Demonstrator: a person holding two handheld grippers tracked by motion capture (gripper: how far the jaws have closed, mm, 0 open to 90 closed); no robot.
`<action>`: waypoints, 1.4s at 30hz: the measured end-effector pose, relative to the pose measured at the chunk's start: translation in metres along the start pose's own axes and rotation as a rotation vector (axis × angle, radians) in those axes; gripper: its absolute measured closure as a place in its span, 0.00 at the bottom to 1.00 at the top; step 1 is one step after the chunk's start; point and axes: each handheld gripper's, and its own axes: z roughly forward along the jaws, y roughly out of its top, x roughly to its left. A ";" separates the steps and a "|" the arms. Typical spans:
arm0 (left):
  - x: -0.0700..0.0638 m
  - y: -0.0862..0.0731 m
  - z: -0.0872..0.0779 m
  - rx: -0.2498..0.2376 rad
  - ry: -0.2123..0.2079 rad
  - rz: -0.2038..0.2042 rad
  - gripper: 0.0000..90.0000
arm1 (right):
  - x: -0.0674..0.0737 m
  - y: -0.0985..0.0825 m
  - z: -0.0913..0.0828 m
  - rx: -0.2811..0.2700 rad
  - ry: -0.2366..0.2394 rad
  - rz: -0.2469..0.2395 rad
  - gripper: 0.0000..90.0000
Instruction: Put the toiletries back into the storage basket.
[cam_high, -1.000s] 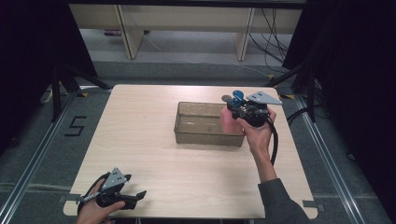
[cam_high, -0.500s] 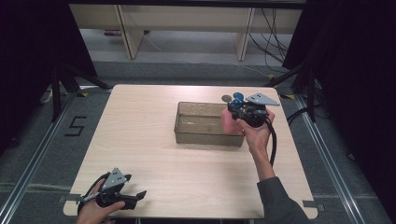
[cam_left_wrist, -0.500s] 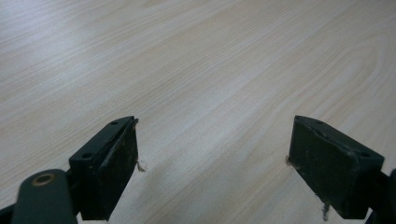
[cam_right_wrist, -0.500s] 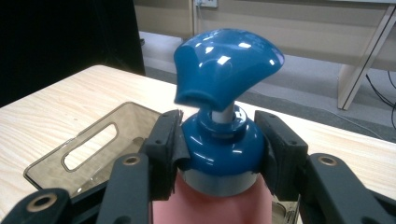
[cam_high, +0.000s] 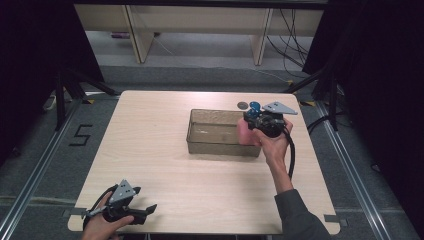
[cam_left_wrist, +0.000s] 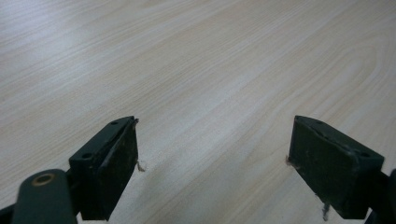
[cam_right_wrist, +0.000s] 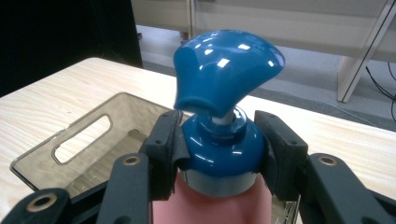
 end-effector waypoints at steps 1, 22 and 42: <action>0.000 0.000 0.000 0.000 0.000 0.000 0.17 | -0.002 -0.001 0.001 -0.007 0.008 -0.016 0.59; 0.001 0.000 -0.001 0.001 -0.002 0.012 0.17 | -0.001 -0.013 0.008 0.036 -0.008 -0.003 0.59; 0.001 0.000 -0.002 0.004 0.001 0.009 0.17 | -0.004 -0.024 0.011 0.059 -0.010 -0.009 0.59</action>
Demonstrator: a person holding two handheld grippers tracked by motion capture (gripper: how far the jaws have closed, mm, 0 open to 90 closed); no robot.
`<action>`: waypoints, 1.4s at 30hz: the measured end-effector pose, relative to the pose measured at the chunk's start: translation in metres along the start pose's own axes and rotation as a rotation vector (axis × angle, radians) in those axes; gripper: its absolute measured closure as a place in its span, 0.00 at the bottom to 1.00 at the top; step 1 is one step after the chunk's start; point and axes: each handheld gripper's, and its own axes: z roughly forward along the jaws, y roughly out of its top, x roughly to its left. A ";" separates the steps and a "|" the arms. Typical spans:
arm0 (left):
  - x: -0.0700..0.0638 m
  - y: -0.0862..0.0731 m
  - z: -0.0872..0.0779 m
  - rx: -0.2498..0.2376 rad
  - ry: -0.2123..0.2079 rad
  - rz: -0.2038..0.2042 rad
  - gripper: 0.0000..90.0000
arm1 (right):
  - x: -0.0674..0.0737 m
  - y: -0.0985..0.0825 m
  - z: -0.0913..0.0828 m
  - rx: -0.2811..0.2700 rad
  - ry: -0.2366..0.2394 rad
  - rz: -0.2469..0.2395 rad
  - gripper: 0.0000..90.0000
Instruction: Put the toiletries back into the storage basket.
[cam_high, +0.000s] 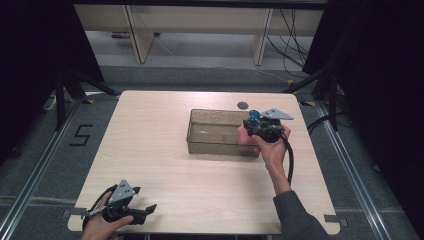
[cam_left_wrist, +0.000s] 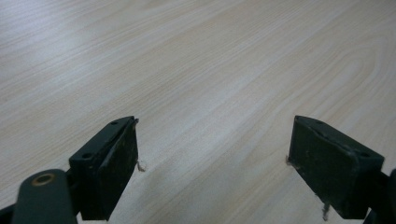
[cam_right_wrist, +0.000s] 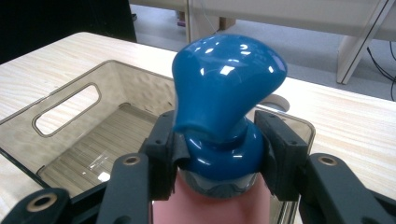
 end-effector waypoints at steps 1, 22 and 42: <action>0.000 0.000 0.000 -0.003 -0.002 0.002 0.17 | -0.001 0.000 0.000 -0.005 -0.009 -0.016 0.59; 0.000 0.000 0.000 0.004 -0.008 0.003 0.17 | -0.001 -0.008 -0.002 0.016 0.011 0.030 0.59; 0.000 0.000 0.000 0.004 -0.007 0.002 0.17 | -0.003 -0.014 -0.005 -0.023 0.009 0.012 0.51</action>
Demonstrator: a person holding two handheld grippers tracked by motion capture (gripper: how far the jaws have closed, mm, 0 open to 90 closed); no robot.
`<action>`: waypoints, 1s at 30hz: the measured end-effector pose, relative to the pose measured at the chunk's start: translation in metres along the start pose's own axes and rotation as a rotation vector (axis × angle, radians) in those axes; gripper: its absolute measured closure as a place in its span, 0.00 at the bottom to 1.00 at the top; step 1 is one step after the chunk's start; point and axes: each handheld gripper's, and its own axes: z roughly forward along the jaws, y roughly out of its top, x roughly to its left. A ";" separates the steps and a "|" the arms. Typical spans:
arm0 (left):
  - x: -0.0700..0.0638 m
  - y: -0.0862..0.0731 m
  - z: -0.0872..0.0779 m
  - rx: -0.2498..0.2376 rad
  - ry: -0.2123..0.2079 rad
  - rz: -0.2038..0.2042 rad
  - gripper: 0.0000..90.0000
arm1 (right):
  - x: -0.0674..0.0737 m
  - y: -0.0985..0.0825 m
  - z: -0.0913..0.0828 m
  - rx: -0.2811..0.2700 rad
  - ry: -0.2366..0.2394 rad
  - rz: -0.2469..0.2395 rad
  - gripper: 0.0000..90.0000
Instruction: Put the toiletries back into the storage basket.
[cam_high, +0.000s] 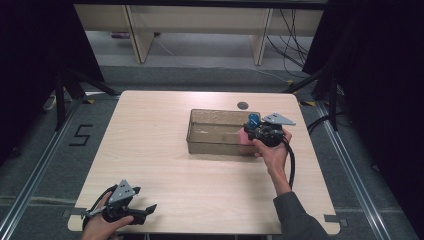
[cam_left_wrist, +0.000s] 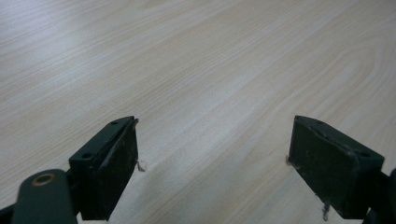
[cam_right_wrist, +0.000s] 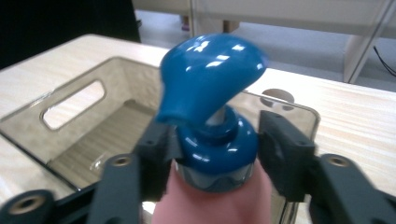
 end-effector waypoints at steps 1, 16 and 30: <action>0.000 0.000 0.000 0.002 -0.001 0.001 0.17 | 0.000 0.000 -0.001 0.001 0.021 0.024 0.49; -0.002 -0.001 0.002 -0.014 0.003 -0.016 0.17 | 0.001 0.002 -0.013 -0.007 0.045 0.074 0.34; -0.002 -0.001 0.002 -0.010 0.006 -0.016 0.17 | 0.001 0.000 -0.021 -0.018 0.040 0.088 0.30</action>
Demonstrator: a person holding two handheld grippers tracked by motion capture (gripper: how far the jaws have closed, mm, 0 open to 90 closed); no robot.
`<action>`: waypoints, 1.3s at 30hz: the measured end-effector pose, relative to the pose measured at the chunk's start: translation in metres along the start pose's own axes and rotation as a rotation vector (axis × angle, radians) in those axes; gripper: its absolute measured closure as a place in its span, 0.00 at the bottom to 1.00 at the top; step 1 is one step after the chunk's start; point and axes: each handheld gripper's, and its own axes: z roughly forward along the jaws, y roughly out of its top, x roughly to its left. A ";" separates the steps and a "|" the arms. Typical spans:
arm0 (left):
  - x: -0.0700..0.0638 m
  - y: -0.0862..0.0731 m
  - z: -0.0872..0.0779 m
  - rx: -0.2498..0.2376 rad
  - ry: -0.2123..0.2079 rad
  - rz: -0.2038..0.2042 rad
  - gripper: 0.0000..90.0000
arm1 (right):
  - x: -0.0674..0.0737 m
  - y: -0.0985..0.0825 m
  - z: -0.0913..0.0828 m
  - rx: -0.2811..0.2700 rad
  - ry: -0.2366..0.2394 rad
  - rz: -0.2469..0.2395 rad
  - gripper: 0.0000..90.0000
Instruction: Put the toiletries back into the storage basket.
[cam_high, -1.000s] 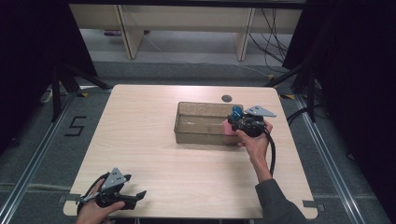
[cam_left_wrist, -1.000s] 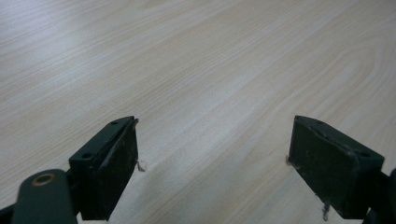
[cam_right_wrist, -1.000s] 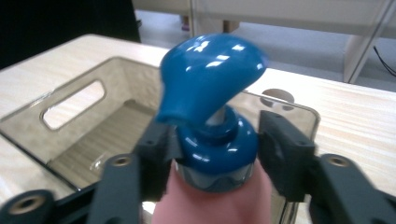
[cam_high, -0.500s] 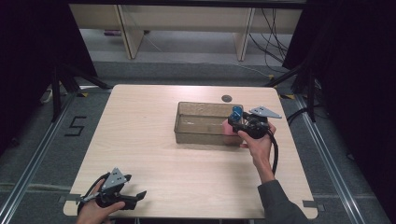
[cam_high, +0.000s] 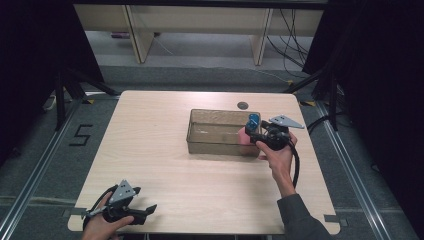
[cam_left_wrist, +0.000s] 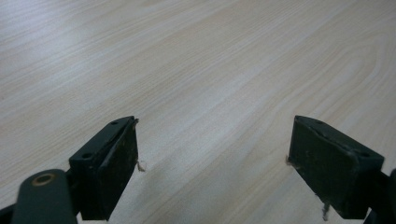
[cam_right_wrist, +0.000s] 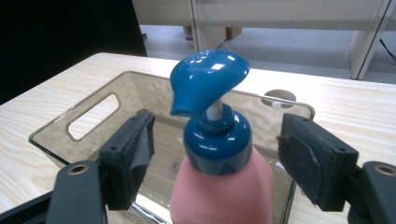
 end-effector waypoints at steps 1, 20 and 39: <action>0.000 0.000 0.000 0.000 0.002 0.002 0.17 | -0.001 0.000 0.000 -0.004 0.005 -0.009 0.29; 0.001 0.000 0.000 0.000 0.000 0.002 0.17 | 0.004 -0.004 -0.005 -0.017 0.005 -0.001 0.27; 0.001 0.000 -0.001 0.008 0.001 0.012 0.17 | 0.006 -0.007 -0.009 0.001 -0.005 -0.001 0.26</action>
